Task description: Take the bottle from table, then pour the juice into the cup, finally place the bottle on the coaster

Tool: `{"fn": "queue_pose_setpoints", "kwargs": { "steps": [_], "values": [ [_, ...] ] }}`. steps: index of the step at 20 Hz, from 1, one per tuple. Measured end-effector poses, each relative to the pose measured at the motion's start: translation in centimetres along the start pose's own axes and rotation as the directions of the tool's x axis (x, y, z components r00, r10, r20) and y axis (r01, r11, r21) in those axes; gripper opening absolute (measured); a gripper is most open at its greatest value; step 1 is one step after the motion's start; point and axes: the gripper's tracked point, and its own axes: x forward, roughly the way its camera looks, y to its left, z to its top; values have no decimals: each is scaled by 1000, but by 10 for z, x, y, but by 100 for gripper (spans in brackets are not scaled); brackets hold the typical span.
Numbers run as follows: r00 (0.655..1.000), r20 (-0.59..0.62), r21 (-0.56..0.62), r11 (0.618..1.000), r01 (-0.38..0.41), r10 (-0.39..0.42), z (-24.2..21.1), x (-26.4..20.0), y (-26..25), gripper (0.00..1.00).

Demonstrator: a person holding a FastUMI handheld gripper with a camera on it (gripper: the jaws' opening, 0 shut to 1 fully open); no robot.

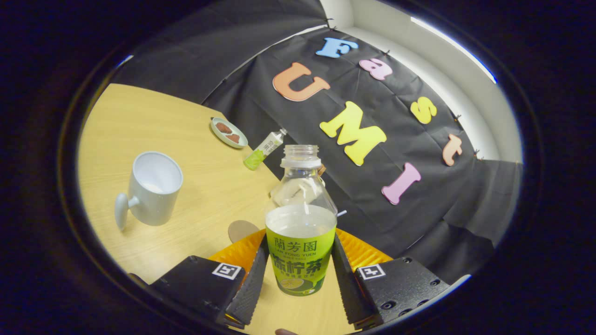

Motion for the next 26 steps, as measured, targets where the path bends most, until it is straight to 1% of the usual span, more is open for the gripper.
{"fn": "queue_pose_setpoints", "kwargs": {
  "steps": [4,8,11,13,16,20,24,26],
  "values": [
    [999,29,-140,990,33,-29,10,1,8,76],
    [997,55,-226,972,56,-45,17,-2,17,76],
    [991,101,-349,930,115,-85,28,-6,21,76],
    [989,116,-397,908,132,-93,29,-7,23,76],
    [989,122,-435,890,134,-89,32,-7,23,76],
    [984,148,-483,860,162,-103,37,-11,26,76],
    [972,194,-548,808,219,-131,39,-13,27,76],
    [968,208,-568,789,235,-138,38,-13,29,76]
  ]
}}
